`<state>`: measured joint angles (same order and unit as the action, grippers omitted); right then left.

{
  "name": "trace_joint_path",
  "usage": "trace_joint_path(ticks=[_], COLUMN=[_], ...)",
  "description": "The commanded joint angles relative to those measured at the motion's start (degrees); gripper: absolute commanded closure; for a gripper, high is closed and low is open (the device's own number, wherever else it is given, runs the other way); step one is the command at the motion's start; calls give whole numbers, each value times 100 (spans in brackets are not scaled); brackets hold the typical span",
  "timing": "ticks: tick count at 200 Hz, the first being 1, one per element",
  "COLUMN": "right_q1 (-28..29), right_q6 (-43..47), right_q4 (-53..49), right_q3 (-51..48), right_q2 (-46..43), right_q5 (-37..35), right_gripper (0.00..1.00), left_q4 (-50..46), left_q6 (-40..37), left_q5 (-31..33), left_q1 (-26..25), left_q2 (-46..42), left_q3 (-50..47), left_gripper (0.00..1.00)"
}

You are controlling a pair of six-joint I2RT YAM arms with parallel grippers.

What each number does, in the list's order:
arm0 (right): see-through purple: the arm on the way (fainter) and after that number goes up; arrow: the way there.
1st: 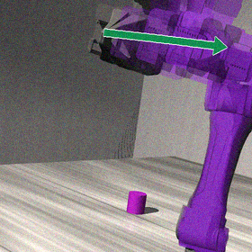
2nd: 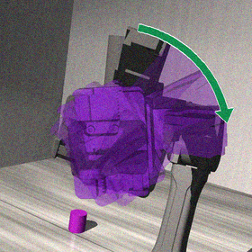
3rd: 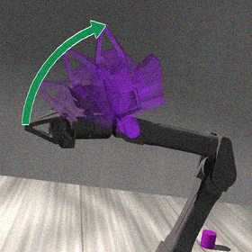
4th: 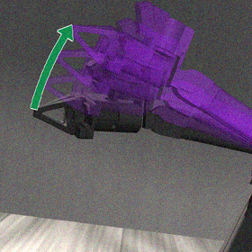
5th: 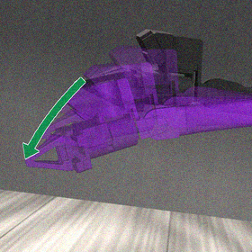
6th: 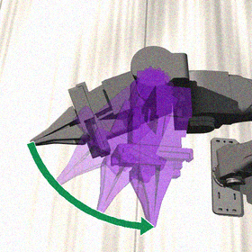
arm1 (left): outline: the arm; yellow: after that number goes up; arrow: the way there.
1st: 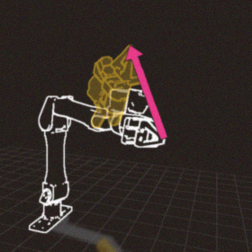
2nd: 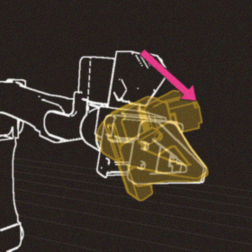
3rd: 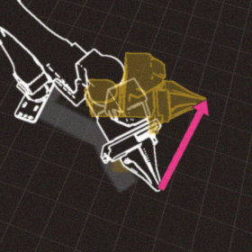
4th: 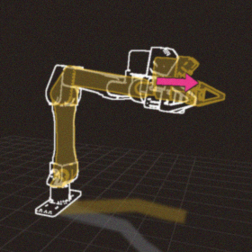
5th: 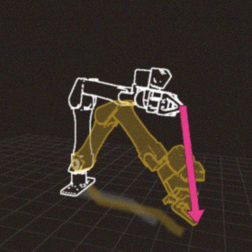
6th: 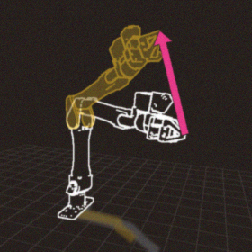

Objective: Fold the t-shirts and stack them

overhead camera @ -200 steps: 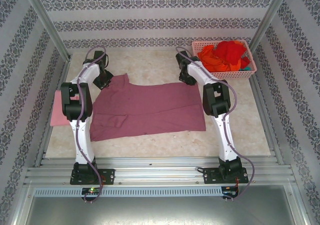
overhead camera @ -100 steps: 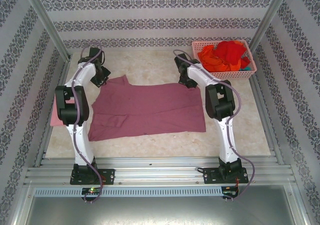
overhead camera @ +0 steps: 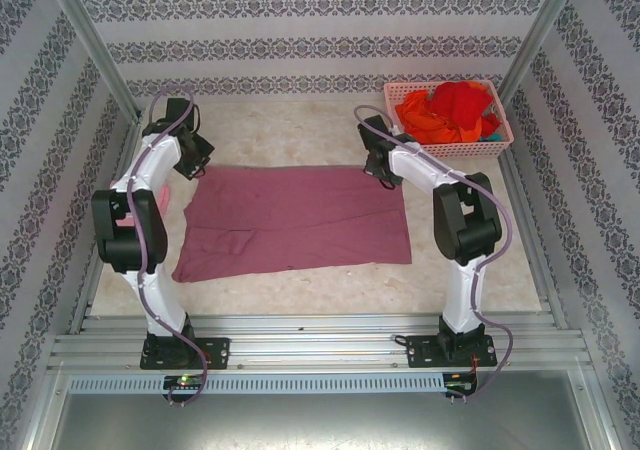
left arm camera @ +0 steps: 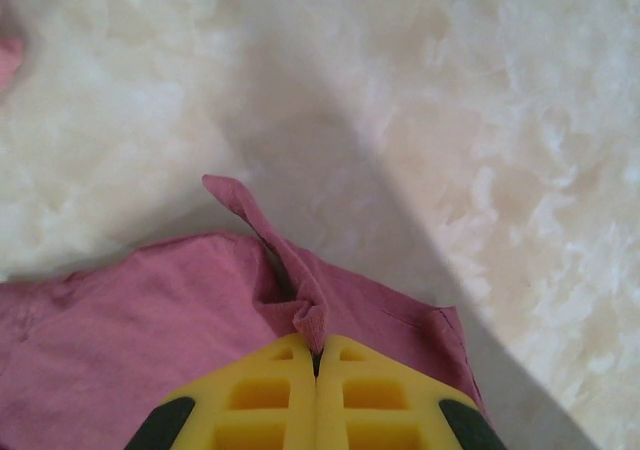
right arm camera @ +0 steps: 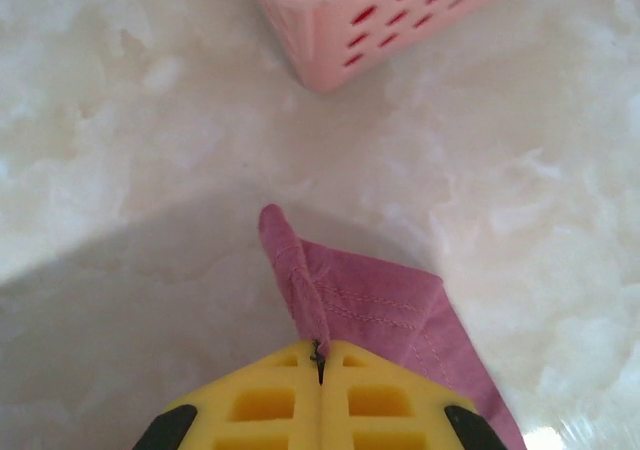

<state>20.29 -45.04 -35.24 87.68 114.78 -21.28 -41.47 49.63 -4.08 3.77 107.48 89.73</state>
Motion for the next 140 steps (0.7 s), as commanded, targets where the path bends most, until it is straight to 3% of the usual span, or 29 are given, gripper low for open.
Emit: trace_joint_path(ticks=[1,140], right_q1=[104,396], right_q6=[44,-171], right_q4=[206,448], right_q3=[-330,-2035], right_q2=[-525,-1982], right_q5=[-244,-292], right_gripper=[100,100], left_q4=[104,-307], left_q6=[-167,-348], left_q5=[47,-125], left_q1=[63,54], left_q2=[-516,-2288], left_q3=[-325,-1915], left_gripper=[100,100])
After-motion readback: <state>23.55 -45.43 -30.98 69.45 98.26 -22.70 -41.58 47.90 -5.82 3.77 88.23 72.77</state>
